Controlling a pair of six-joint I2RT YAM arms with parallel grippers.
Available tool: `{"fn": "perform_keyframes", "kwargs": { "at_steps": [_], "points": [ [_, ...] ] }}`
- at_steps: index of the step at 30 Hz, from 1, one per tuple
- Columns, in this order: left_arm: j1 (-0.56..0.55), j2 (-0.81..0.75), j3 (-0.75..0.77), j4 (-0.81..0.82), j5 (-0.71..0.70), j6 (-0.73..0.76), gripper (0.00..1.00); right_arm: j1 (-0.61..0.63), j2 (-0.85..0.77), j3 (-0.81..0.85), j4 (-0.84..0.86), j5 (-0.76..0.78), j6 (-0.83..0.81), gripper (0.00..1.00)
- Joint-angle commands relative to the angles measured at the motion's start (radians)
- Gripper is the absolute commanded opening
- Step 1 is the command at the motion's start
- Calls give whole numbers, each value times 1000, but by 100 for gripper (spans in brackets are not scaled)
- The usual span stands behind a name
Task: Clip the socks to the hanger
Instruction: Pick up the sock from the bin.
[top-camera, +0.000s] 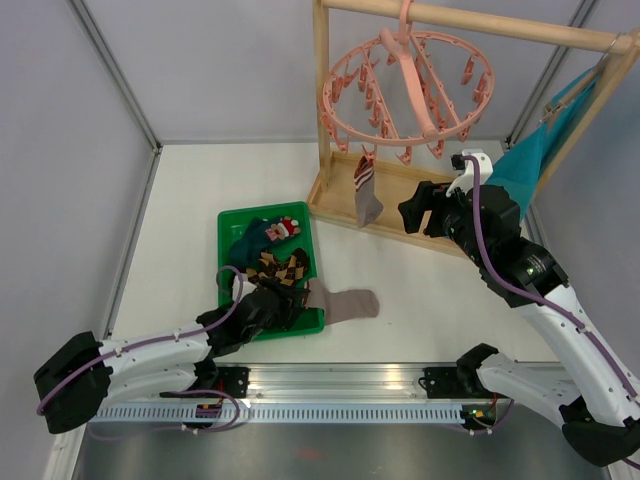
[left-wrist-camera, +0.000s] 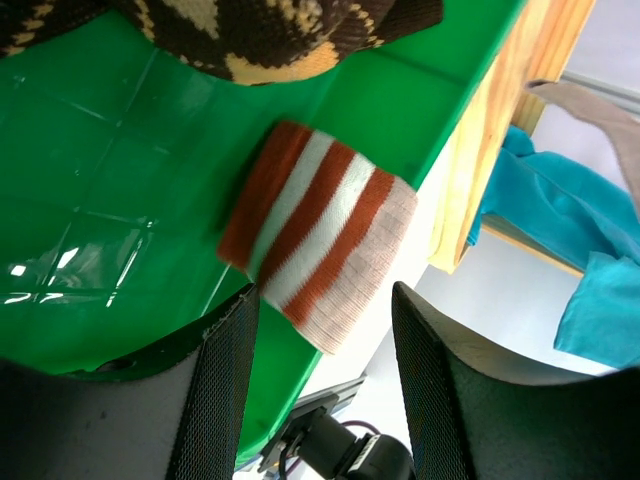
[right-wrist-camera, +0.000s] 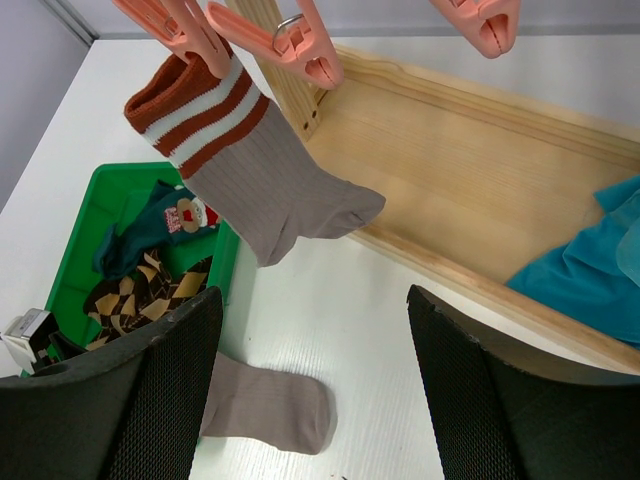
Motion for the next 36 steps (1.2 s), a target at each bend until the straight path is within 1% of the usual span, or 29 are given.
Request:
{"fn": "perform_keyframes", "kwargs": {
  "at_steps": [1, 10, 15, 20, 23, 29, 32, 36],
  "points": [
    [9, 13, 20, -15, 38, 32, 61, 5, -7, -2, 27, 6, 10, 80],
    [9, 28, 21, -7, 60, 34, 61, 5, -5, -5, 32, 7, 10, 80],
    [9, 63, 1, 77, 48, -2, 61, 5, -2, 2, 30, 6, 9, 80],
    [9, 132, 8, 161, 39, -25, 61, 5, -1, 6, 27, 6, 5, 80],
    [8, 140, -2, 195, 11, -41, 61, 5, 1, 8, 26, 9, 4, 80],
    [9, 125, -17, 201, -21, -54, 60, 5, 1, 8, 24, 10, 2, 80],
    [11, 123, -21, 203, -30, -60, 58, 5, 1, 5, 27, 6, 4, 80],
    [25, 114, -32, 204, -41, -60, 52, 5, 1, 0, 27, 4, 5, 80]
  ]
}}
